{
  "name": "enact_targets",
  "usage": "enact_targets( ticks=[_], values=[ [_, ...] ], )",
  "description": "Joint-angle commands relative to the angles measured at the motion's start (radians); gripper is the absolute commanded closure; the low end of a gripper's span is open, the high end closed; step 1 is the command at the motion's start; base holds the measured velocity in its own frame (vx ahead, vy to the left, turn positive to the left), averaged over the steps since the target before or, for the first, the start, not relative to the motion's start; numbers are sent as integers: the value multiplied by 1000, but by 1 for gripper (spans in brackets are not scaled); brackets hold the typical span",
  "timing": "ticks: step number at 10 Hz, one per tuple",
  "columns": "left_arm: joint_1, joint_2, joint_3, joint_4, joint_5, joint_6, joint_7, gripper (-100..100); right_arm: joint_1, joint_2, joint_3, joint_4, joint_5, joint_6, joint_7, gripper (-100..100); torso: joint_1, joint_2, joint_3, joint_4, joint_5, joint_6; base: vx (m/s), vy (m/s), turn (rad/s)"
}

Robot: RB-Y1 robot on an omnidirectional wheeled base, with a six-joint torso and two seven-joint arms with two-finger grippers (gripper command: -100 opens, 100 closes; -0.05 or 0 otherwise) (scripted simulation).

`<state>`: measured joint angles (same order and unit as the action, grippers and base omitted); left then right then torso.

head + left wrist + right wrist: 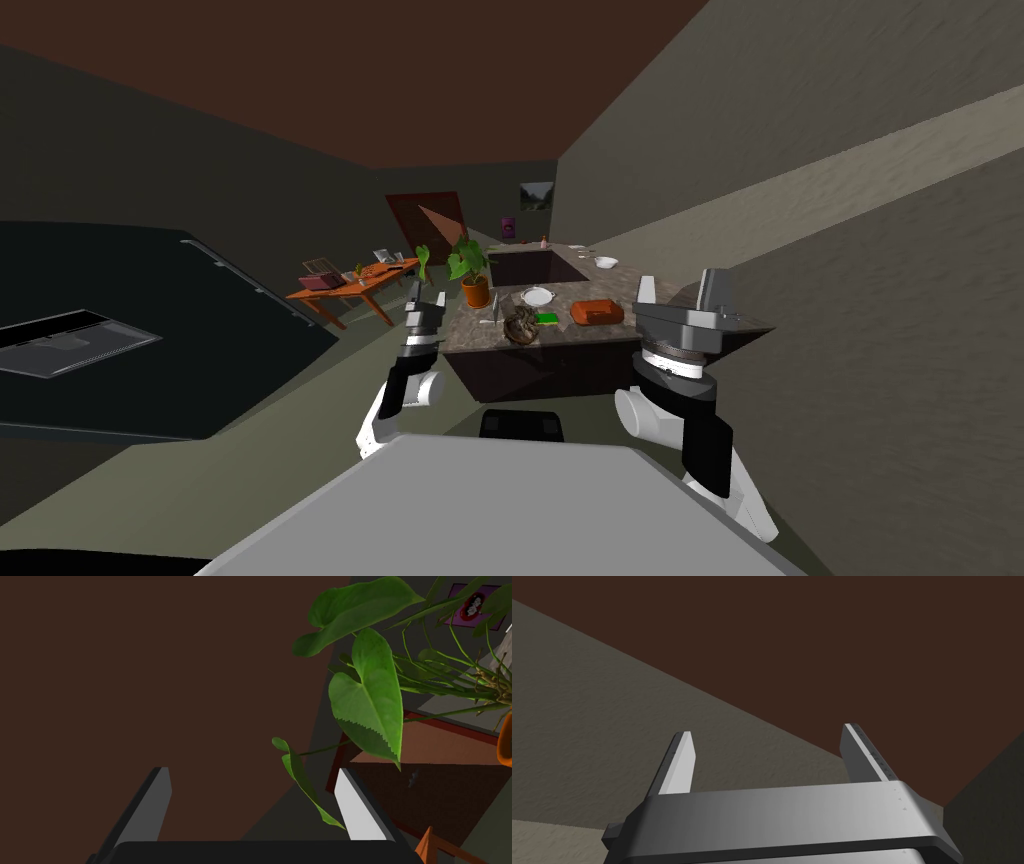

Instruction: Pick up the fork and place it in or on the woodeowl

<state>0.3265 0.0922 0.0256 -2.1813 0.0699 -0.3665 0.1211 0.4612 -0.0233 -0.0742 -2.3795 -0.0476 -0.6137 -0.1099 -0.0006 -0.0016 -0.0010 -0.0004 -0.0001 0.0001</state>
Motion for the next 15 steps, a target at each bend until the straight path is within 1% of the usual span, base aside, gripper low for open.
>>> enact_targets(
  ticks=[1, 2, 3, 4, 5, 6, 7, 8, 9, 10, 11, 12, 13, 14, 15],
  values=[
    [-12, 14, -1, 20, 0, 40, 3, -100, 0, 0, 0, 0, 0, 0, 0, 0, 0, 0, 0, 0, 0, 0, 11, -11, 17],
    [-46, 34, -1, 54, 1, 75, 5, -100, 0, 0, 0, 0, 0, 0, 0, 0, 0, 0, 0, 0, 0, 0, 13, -11, 33],
    [-46, 34, -1, 54, 1, 90, 5, -100, 0, 0, 0, 0, 0, 0, 0, 0, 0, 0, 0, 0, 0, 0, 10, -10, 14],
    [-82, 54, -1, 85, 1, 139, 7, -100, 0, 0, 0, 0, 0, 0, 0, 0, 0, 1, 0, 0, 0, 0, 7, -10, 36],
    [-82, 54, -1, 93, 1, 145, 7, -100, 0, 0, 0, 0, 0, 0, 0, 0, 0, 0, 0, 0, 0, 0, 6, -10, 12],
    [-120, 75, -1, 134, 2, 177, 9, -100, 0, 0, 0, 0, 0, 0, 0, 0, 0, 1, 0, 0, 0, 0, 9, -10, 39],
    [-120, 75, -1, 134, 2, 203, 9, -100, 0, 0, 0, 0, 0, 0, 0, 0, 0, 0, 0, 0, 0, 0, 10, -11, 13],
    [-157, 95, -1, 166, 4, 237, 10, -100, 0, 0, 0, 0, 0, 0, 0, 0, 0, 1, 0, 0, 0, 0, 12, -13, 32],
    [-159, 95, -1, 180, 4, 263, 10, -100, 0, 0, 0, 0, 0, 0, 0, 0, 0, 0, 0, 0, 0, 0, 10, -11, 11],
    [-201, 115, -1, 220, 6, 293, 11, -100, 0, 0, 0, 0, 0, 0, 0, 0, 0, 0, 0, 0, 0, 0, 8, -18, 21],
    [-201, 115, -1, 228, 6, 319, 11, -100, 0, 0, 0, 0, 0, 0, 0, 0, 0, 0, 0, 0, 0, 0, 8, -16, 13],
    [-244, 135, -1, 268, 8, 351, 10, -100, 0, 0, 0, 0, 0, 0, 0, 0, 0, 1, 0, 0, 0, 0, 10, -20, 23],
    [-244, 135, -1, 279, 8, 380, 10, -100, 0, 0, 0, 0, 0, 0, 0, 0, 0, 0, 0, 0, 0, 0, 13, -21, 9],
    [-244, 135, -1, 279, 8, 390, 10, -100, 0, 0, 0, 0, 0, 0, 0, 0, -1, 0, 0, 0, 0, 0, 6, -10, 0],
    [-288, 155, 0, 328, 11, 432, 10, -100, 0, 0, 0, 0, 0, 0, 0, 0, 0, 1, 0, 0, 0, 0, 8, -16, 11]
  ],
)
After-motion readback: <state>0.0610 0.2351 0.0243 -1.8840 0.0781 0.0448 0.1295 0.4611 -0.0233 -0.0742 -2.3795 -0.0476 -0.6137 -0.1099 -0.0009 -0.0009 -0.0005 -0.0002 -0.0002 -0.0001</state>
